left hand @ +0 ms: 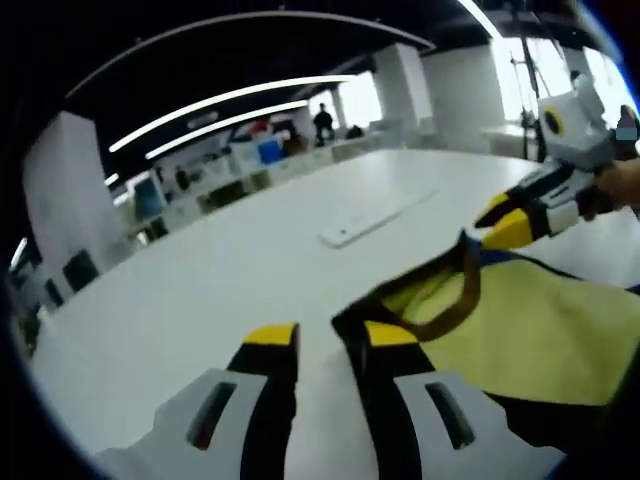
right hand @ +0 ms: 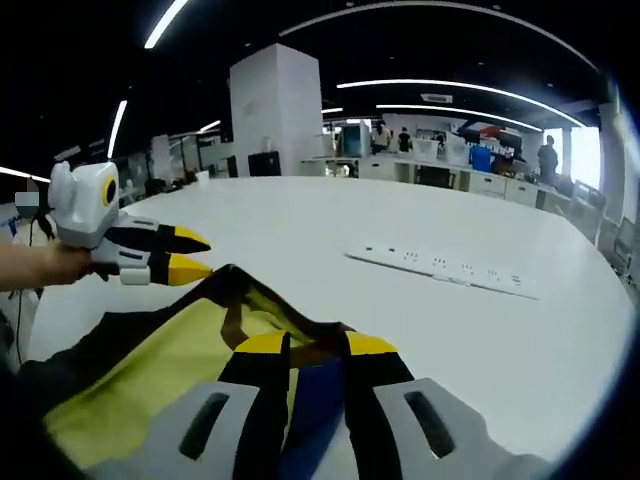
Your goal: Fold the garment on the visible template until the final outline fits inside the template.
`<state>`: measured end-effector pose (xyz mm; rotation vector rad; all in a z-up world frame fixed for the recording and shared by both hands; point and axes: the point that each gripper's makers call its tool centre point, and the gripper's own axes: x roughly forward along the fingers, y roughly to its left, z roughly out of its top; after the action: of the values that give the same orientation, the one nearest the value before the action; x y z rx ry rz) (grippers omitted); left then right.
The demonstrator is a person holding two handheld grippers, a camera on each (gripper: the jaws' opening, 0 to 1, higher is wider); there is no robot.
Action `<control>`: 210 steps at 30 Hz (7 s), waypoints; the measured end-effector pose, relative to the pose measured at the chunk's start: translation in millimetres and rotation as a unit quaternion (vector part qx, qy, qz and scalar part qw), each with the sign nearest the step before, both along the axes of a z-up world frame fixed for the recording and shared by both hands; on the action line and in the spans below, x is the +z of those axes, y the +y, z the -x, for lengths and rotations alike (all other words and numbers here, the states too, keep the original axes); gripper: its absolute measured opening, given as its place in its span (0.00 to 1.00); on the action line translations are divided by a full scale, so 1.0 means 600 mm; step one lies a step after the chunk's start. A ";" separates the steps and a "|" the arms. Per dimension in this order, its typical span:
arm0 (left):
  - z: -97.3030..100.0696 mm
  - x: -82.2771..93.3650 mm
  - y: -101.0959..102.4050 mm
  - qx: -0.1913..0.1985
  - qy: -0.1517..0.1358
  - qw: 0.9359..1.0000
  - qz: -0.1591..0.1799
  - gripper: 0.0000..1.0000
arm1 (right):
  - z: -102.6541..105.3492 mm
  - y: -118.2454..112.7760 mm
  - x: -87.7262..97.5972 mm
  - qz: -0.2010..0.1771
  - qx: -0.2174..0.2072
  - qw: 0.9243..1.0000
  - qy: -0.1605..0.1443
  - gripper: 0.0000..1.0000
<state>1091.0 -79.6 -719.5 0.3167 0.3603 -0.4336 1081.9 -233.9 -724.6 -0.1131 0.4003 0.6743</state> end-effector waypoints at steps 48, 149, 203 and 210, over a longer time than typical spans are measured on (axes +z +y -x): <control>0.315 0.178 -0.016 -0.130 0.006 0.991 0.043 0.77 | 0.293 -0.002 0.171 0.000 -0.020 0.999 -0.039 0.89; 0.514 0.120 -0.023 -0.099 0.066 0.991 0.063 0.96 | 0.462 -0.198 0.011 0.077 -0.100 0.980 0.152 0.01; 0.524 0.147 -0.062 0.063 0.076 0.994 0.056 0.99 | 0.170 -0.503 -0.017 0.136 -0.081 0.981 0.110 0.01; 0.527 0.146 -0.068 0.071 0.081 0.993 0.051 0.99 | 0.164 -0.535 -0.040 0.153 -0.092 0.977 0.119 0.01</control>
<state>774.5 -120.5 -631.6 0.1557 0.5142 -0.3380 983.8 -554.7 -748.5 -0.2855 0.7352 0.4401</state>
